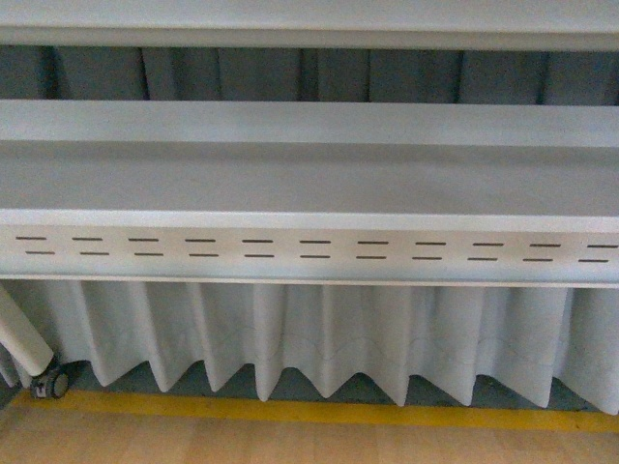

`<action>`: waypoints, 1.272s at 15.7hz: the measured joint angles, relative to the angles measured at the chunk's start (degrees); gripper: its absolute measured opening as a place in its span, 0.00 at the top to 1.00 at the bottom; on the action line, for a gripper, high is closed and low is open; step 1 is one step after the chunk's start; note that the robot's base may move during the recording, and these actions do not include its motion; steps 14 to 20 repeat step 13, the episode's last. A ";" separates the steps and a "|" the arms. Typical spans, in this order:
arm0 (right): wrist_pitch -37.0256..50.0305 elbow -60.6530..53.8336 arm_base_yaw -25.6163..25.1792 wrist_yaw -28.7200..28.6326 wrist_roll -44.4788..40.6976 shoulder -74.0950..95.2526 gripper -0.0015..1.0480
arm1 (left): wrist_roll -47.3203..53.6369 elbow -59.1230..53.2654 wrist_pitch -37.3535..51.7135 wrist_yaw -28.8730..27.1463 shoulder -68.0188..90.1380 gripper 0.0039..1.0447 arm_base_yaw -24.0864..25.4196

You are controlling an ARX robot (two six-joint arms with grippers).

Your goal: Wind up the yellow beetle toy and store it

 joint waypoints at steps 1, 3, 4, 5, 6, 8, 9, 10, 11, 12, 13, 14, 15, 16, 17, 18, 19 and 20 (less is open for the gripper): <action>0.00 0.00 0.00 0.00 0.00 0.00 0.06 | 0.00 0.00 0.00 -0.02 0.00 0.06 0.00; 0.00 0.00 0.00 0.00 0.00 0.00 0.06 | 0.00 0.00 -0.02 -0.02 0.00 0.06 0.00; 0.00 0.00 0.00 0.00 0.00 0.00 0.06 | 0.00 0.00 0.00 0.00 0.00 0.06 0.00; 0.00 0.00 0.00 0.00 0.00 0.00 0.06 | 0.00 0.00 0.00 0.00 0.00 0.06 0.00; 0.00 0.00 0.00 0.00 0.00 0.00 0.06 | 0.00 0.00 0.00 0.00 0.00 0.06 0.00; 0.00 0.00 0.00 0.00 0.02 0.00 0.06 | 0.00 0.00 0.00 0.00 0.00 0.06 0.00; 0.00 0.00 0.00 0.00 0.00 0.00 0.06 | 0.00 0.00 0.00 0.00 0.00 0.06 0.00; 0.02 0.00 0.00 0.00 0.00 0.00 0.06 | 0.00 0.00 0.00 -0.02 0.00 0.06 0.00; 0.00 0.00 0.00 0.00 0.00 0.00 0.06 | 0.00 0.00 0.00 0.00 0.00 0.06 0.00; 0.00 0.00 0.00 0.00 0.02 0.00 0.06 | 0.00 0.00 0.00 -0.02 0.00 0.06 0.00; 0.00 0.00 0.00 0.00 0.02 0.00 0.06 | 0.00 0.00 0.00 -0.02 0.00 0.06 0.00; 0.00 0.00 0.00 0.00 0.02 0.00 0.06 | 0.00 0.00 0.00 -0.02 0.00 0.06 0.00; 0.00 0.00 0.00 0.00 0.02 0.00 0.06 | 0.00 0.00 0.00 -0.02 0.00 0.06 0.00; 0.00 0.00 0.00 0.00 0.02 0.00 0.06 | 0.00 0.00 0.00 -0.02 0.00 0.06 0.00; 0.00 0.00 0.00 0.00 0.02 0.00 0.06 | 0.00 0.00 0.00 -0.02 0.00 0.06 0.00; 0.00 0.00 0.00 0.00 0.02 0.00 0.06 | 0.00 0.00 0.00 -0.02 0.00 0.06 0.00; 0.00 0.00 0.00 0.00 0.02 0.00 0.06 | 0.00 0.00 0.00 -0.02 0.00 0.06 0.00; 0.00 0.00 0.00 0.00 0.02 0.00 0.06 | 0.00 0.00 0.00 -0.02 0.00 0.06 0.00</action>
